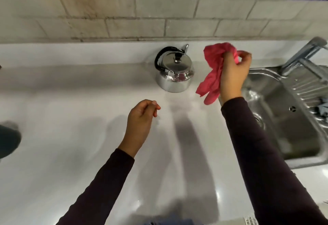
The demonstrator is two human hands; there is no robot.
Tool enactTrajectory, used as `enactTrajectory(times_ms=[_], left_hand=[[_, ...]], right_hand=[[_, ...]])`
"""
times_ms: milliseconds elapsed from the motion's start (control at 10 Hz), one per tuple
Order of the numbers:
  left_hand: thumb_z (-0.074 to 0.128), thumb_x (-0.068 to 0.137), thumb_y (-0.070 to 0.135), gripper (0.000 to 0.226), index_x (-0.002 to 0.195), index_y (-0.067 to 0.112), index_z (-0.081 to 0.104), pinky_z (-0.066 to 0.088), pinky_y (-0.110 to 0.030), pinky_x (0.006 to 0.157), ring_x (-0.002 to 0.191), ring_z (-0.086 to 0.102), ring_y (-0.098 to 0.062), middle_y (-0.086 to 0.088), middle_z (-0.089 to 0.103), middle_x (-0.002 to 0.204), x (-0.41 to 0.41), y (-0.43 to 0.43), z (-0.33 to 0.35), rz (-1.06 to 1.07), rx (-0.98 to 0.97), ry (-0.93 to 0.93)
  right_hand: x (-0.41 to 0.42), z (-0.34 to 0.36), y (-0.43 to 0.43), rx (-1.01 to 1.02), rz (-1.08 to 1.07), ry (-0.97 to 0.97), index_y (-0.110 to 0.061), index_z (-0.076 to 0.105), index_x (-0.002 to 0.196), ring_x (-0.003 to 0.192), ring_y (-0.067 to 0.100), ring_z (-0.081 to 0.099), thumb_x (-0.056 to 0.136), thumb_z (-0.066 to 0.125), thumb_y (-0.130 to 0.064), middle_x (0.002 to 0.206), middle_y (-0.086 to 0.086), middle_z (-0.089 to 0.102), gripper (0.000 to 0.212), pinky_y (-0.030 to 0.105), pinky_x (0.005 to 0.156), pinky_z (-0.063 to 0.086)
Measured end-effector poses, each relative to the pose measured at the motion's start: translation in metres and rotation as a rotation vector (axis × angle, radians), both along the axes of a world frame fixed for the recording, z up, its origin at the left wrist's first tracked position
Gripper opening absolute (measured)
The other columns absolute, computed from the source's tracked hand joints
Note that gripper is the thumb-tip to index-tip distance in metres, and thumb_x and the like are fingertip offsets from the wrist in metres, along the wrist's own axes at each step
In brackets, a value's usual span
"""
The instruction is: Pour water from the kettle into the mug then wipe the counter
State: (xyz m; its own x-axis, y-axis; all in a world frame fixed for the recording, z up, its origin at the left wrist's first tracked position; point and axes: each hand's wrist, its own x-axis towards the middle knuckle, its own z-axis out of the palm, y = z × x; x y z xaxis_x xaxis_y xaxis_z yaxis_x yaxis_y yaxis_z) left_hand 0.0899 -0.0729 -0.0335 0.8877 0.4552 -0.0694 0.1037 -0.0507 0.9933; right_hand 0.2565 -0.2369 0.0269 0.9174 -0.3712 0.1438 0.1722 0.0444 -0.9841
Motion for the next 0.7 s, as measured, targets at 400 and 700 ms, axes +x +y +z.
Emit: enactTrajectory(times_ms=[400, 700], left_hand=[[0.049, 0.089, 0.025, 0.030, 0.062, 0.026, 0.061, 0.036, -0.008, 0.051, 0.050, 0.045, 0.000, 0.016, 0.055, 0.052, 0.048, -0.030, -0.003, 0.104, 0.003, 0.028], [0.048, 0.090, 0.024, 0.032, 0.061, 0.027, 0.061, 0.036, -0.007, 0.050, 0.049, 0.044, 0.000, 0.013, 0.055, 0.053, 0.031, -0.018, 0.000, 0.151, 0.043, 0.089]], right_hand=[[0.143, -0.074, 0.006, -0.038, 0.182, 0.273, -0.009, 0.034, 0.098, 0.072, 0.014, 0.054, 0.091, 0.053, -0.021, 0.081, -0.003, 0.050, 0.023, 0.026, 0.067, 0.047], [0.139, -0.122, -0.005, -1.341, 0.304, 0.408, -0.010, 0.050, 0.131, 0.123, 0.040, 0.037, 0.091, 0.047, -0.040, 0.139, 0.019, 0.040, 0.050, 0.049, 0.102, 0.034]])
